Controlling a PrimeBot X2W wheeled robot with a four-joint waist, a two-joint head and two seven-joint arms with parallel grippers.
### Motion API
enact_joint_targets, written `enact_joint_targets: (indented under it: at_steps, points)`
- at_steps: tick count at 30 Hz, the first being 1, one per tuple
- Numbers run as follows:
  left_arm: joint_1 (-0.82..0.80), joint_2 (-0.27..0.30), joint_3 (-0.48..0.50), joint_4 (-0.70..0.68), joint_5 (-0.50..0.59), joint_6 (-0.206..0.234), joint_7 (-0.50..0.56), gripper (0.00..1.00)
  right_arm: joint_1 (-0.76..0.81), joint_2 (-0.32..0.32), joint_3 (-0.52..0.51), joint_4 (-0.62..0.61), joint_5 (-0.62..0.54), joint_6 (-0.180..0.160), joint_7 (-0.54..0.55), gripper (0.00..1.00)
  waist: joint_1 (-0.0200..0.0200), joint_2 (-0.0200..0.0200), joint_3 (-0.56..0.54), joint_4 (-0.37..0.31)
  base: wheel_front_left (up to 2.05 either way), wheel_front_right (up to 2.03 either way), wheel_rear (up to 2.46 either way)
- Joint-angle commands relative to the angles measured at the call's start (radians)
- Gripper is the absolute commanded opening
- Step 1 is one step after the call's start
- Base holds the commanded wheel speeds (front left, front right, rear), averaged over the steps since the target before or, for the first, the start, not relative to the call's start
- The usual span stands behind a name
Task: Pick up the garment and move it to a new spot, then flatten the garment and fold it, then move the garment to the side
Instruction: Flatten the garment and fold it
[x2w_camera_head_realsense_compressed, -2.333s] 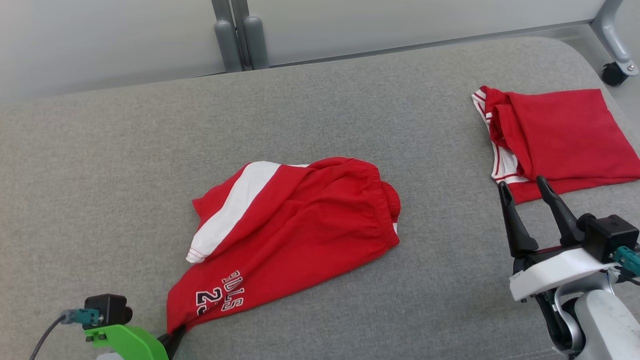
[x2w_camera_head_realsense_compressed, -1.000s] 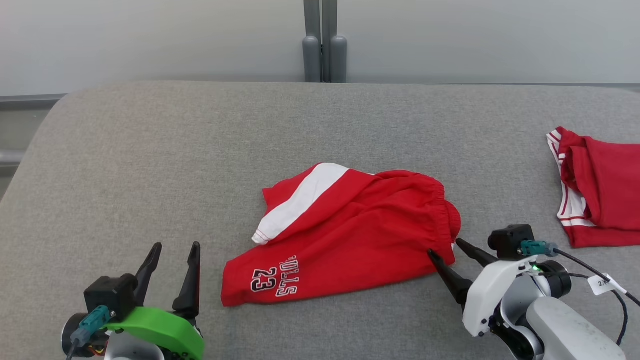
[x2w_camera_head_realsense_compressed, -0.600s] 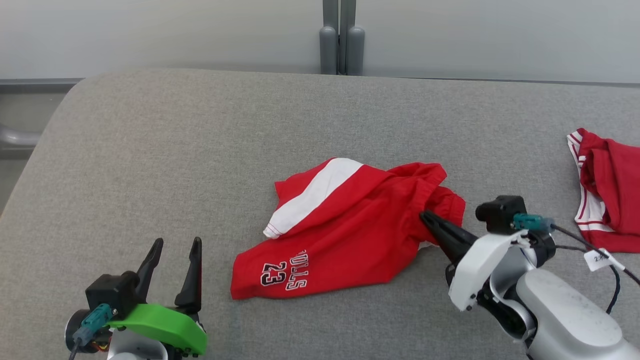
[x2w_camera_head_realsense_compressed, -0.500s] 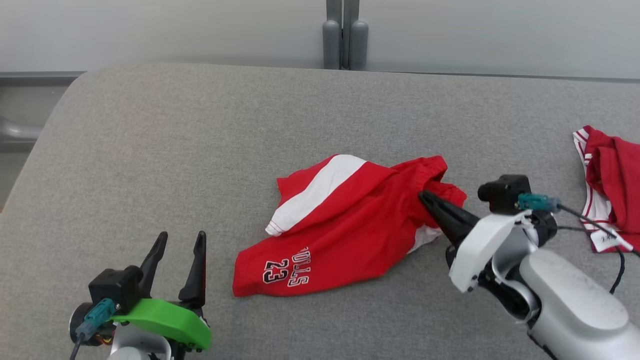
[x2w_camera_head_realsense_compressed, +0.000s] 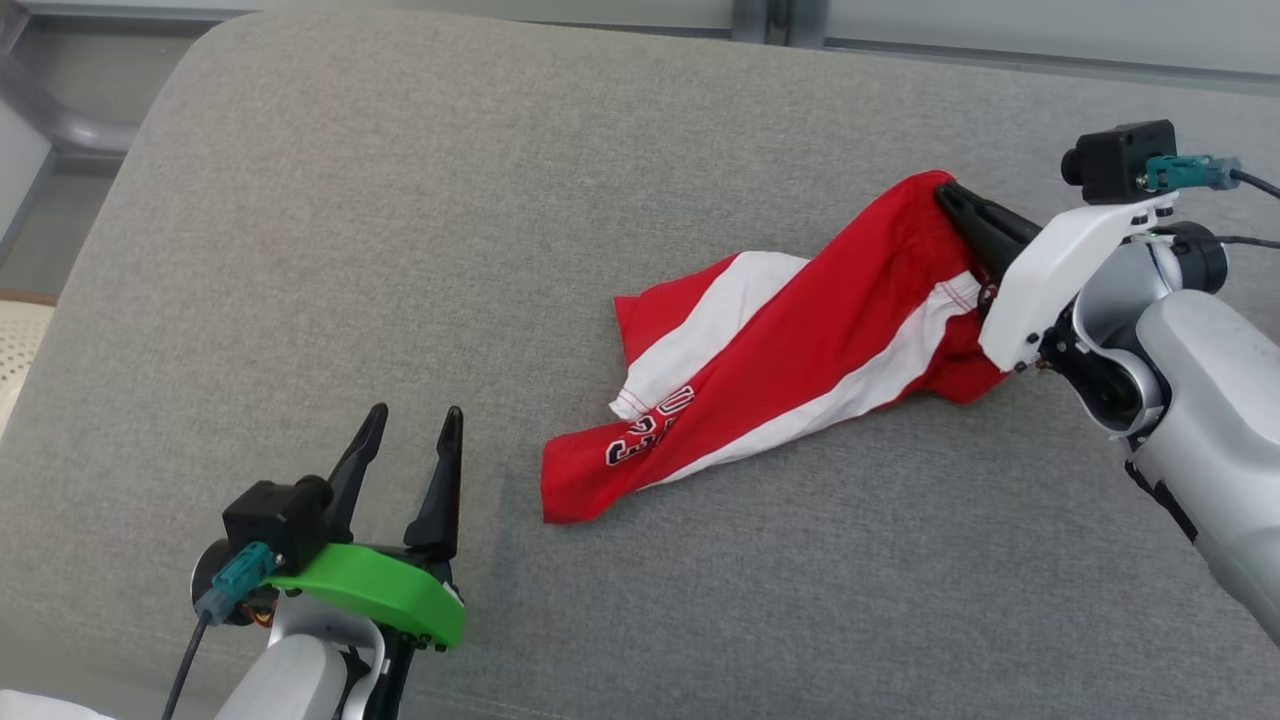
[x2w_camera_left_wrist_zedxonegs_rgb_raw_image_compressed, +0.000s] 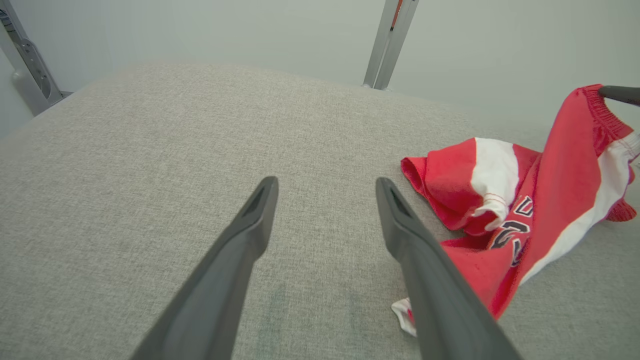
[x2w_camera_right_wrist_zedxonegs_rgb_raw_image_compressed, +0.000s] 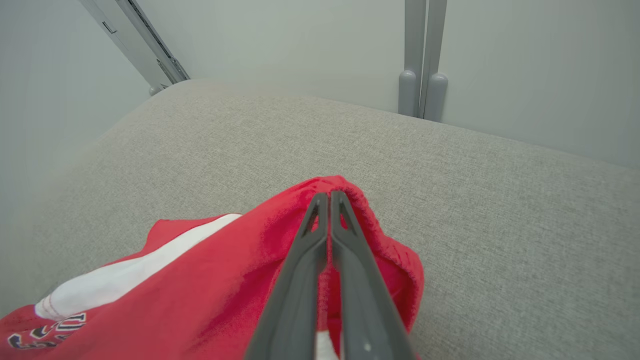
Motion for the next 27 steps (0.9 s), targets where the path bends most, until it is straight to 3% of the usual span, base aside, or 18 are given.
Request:
enact_joint_targets:
  at_steps: [1, 5, 11, 12, 13, 14, 15, 27]
  points:
    - [-0.022, -0.005, 0.001, 0.012, 0.005, -0.01, -0.008, 1.0, -0.025, -0.004, 0.009, 0.038, 0.009, 0.0, 0.001, 0.0, 0.0, 0.0, 0.043, 0.047, 0.0, 0.0, 0.0]
    - [-0.031, -0.015, 0.0, 0.043, 0.007, -0.017, -0.016, 1.0, -0.06, 0.013, 0.025, 0.145, 0.03, 0.0, -0.029, 0.05, 0.0, 0.0, 0.027, 0.049, 0.0, 0.0, 0.0]
    - [-0.039, -0.015, -0.002, 0.064, 0.012, -0.024, -0.021, 1.0, -0.08, 0.059, 0.047, 0.3, 0.056, 0.0, -0.112, 0.0, 0.0, 0.0, -0.013, 0.029, 0.0, 0.0, 0.0]
    - [-0.039, -0.014, -0.003, 0.066, 0.013, -0.025, -0.02, 1.0, -0.081, 0.063, 0.053, 0.312, 0.062, 0.0, -0.118, 0.06, 0.0, 0.0, -0.017, 0.025, 0.0, 0.0, 0.0]
    - [-0.04, -0.012, -0.004, 0.066, 0.014, -0.025, -0.021, 1.0, -0.082, 0.069, 0.061, 0.325, 0.068, 0.0, -0.128, 0.36, 0.0, 0.0, -0.022, 0.021, 0.0, 0.0, 0.0]
    - [-0.038, -0.011, -0.003, 0.067, 0.013, -0.023, -0.021, 1.0, -0.081, 0.074, 0.067, 0.331, 0.077, 0.0, -0.139, 0.47, 0.0, 0.0, -0.027, 0.017, 0.0, 0.0, 0.0]
    - [-0.035, -0.008, -0.004, 0.068, 0.012, -0.023, -0.02, 1.0, -0.079, 0.078, 0.074, 0.335, 0.085, 0.0, -0.152, 1.0, 0.0, 0.0, -0.033, 0.013, 0.0, 0.0, 0.0]
    - [0.048, 0.036, 0.011, 0.041, -0.003, 0.013, -0.007, 1.0, -0.005, 0.057, 0.175, 0.26, 0.088, 0.0, -0.341, 1.0, 0.0, 0.0, -0.175, -0.061, 0.0, 0.0, 0.0]
